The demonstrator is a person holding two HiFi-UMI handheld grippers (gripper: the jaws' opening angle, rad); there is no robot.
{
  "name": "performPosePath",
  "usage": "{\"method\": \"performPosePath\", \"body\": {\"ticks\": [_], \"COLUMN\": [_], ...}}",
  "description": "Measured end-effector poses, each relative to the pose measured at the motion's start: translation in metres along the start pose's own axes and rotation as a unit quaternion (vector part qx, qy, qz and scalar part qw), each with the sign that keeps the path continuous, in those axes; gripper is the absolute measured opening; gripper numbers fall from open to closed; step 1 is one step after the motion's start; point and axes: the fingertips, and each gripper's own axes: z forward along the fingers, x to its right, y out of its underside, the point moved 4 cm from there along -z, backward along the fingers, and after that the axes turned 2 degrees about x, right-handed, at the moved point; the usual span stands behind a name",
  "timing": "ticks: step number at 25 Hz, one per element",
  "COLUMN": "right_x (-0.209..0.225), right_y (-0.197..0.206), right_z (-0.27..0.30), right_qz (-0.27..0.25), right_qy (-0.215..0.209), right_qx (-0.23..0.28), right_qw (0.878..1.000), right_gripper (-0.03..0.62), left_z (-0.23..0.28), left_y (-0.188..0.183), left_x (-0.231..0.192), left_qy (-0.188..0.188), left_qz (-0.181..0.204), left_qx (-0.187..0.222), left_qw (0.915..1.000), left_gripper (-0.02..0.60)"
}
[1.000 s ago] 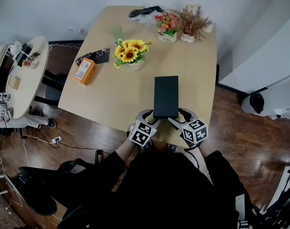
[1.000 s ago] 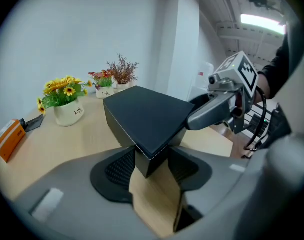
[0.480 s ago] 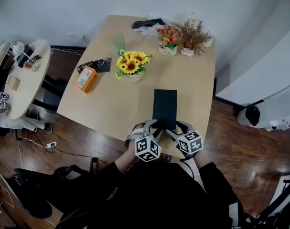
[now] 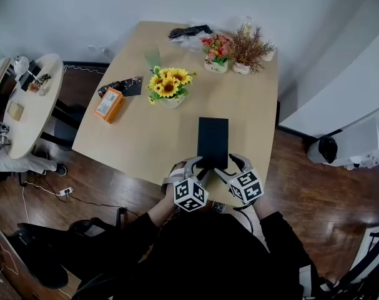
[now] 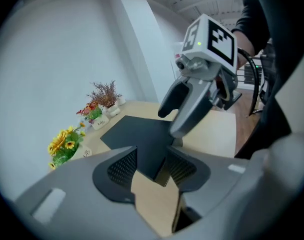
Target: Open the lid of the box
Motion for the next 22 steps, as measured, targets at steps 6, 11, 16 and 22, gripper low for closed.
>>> {"method": "performPosePath", "body": {"ticks": [6,11,16,22], "right_x": [-0.001,0.004,0.004,0.008], "right_y": [0.027,0.023,0.024,0.022], "right_z": [0.015,0.017,0.016,0.014], "right_qz": [-0.064,-0.035,-0.037,0.067], "right_qy": [0.02,0.011,0.017,-0.021], "right_qx": [-0.058,-0.047,-0.047,-0.036], "right_qw": [0.996,0.998,0.998,0.997], "right_gripper": [0.32,0.295,0.295,0.291], "left_z": [-0.002,-0.008,0.013,0.015], "left_y": [0.006,0.02,0.038,0.036], "left_x": [-0.007,-0.01,0.001,-0.003], "left_qy": [0.007,0.031,0.048,0.026], "left_qz": [-0.075,-0.099,-0.099,-0.116], "left_qx": [0.002,-0.025,-0.038,-0.023], "left_qw": [0.9971,0.9942,0.9932,0.9926], "left_gripper": [0.17,0.211,0.236,0.155]}}
